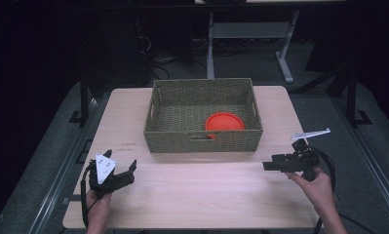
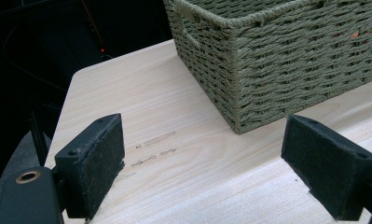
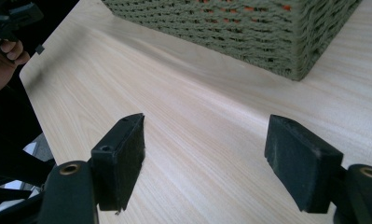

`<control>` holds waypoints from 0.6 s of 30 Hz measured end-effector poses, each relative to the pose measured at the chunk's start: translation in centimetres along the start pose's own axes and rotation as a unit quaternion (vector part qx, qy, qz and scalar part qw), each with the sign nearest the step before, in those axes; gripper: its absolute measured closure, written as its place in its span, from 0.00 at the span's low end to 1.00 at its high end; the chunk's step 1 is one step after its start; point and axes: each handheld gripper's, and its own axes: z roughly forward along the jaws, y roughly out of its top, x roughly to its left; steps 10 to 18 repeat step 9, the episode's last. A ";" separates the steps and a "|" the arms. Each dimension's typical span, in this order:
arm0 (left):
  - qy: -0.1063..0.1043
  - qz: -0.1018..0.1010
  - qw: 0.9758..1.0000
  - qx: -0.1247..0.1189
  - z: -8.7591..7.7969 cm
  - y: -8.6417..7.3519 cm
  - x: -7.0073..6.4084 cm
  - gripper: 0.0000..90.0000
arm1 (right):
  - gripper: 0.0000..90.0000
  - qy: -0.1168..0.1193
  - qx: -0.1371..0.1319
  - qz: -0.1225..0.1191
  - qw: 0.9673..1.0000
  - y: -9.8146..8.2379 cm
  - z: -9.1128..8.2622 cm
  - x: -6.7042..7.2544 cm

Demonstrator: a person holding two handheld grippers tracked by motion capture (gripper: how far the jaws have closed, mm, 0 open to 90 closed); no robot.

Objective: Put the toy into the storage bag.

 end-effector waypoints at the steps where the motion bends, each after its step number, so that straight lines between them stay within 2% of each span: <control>1: 0.000 0.000 1.000 0.000 0.0 0.0 0.0 0.14 | 0.31 -0.001 -0.001 0.002 1.000 -0.1 0.0 0.0; 7: 0.000 0.001 1.000 0.000 -0.1 0.0 0.1 0.14 | 0.27 0.016 -0.018 0.010 1.000 -1.0 -0.2 0.0; 9: 0.000 0.001 1.000 0.000 -0.1 0.0 0.1 0.14 | 0.27 0.019 -0.032 0.002 0.999 -1.6 -0.2 0.5; 18: 0.000 0.001 1.000 0.000 -0.1 0.0 0.1 0.14 | 0.27 0.019 -0.032 0.002 0.999 -1.6 -0.2 0.5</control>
